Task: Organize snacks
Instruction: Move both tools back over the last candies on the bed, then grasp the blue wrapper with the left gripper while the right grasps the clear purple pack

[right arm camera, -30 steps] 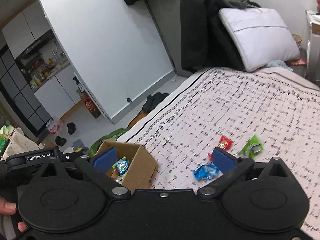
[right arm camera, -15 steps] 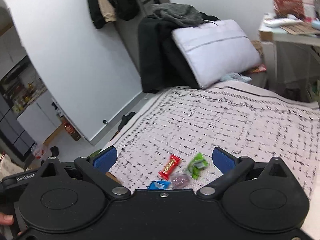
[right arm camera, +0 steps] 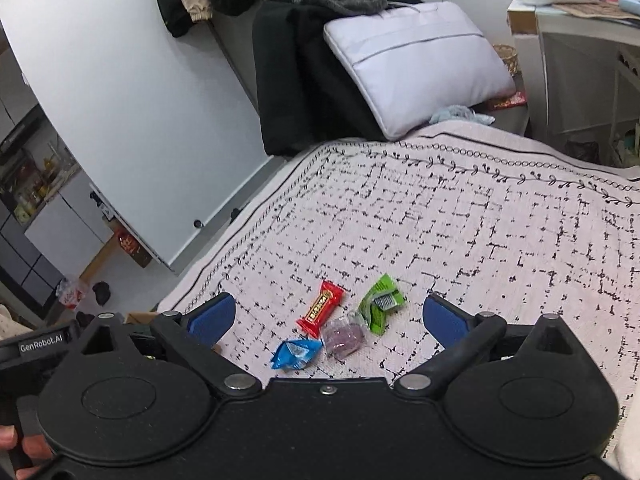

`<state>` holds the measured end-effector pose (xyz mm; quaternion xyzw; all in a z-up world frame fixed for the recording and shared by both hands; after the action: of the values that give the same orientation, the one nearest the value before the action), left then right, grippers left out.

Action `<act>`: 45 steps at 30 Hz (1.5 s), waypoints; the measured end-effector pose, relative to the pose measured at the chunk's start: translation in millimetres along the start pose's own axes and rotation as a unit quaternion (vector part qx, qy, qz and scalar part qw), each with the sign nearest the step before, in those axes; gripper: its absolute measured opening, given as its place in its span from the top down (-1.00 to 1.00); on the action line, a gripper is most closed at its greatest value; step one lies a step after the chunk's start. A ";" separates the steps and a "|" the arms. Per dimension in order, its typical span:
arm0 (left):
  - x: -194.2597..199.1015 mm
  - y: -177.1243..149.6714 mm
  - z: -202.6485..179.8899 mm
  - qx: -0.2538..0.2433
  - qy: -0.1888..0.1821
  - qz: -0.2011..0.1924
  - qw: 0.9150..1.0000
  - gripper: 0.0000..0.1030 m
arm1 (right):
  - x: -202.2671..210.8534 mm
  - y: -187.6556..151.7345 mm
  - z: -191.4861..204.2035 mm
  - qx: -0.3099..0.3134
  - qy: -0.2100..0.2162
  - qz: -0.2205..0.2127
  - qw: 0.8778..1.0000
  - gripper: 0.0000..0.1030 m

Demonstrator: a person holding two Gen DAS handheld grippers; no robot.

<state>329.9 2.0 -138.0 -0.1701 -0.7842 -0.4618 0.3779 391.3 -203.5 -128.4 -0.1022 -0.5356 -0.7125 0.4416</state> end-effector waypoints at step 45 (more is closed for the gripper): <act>-184.1 -56.5 -36.5 0.025 -0.033 0.162 0.986 0.18 | -152.3 -60.5 -41.6 -0.113 -0.024 0.171 0.978 0.01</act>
<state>431.9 -43.2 -299.1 -0.3002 -0.7700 -0.3687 0.4255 450.0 -157.6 -280.2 -0.2586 -0.4365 -0.6800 0.5293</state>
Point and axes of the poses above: each gripper's, at about its wrist camera, not at the fingertips, and x roughly against the way its jaws point, z to its left, y to its top, the point moved 10 cm from there along -x, roughly the way its jaws point, and after that the axes turned 4 degrees about y, right-handed, at the moved point
